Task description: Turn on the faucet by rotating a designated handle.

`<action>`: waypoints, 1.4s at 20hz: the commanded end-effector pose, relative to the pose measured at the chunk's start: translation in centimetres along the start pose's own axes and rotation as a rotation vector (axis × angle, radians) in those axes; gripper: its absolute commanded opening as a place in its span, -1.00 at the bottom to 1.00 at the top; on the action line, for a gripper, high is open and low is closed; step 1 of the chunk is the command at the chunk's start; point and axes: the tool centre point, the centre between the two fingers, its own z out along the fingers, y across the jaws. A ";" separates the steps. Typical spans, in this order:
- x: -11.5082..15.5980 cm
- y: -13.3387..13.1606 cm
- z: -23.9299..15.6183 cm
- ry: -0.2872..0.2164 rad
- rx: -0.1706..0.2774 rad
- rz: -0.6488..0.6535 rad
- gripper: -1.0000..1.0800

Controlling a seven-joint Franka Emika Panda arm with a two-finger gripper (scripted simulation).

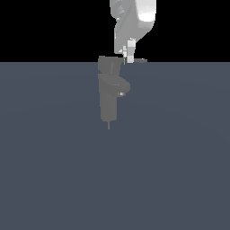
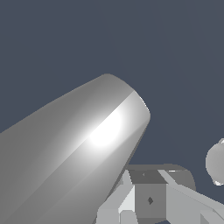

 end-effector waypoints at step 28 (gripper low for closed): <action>7.8 -5.4 -0.3 0.000 0.013 0.028 -1.00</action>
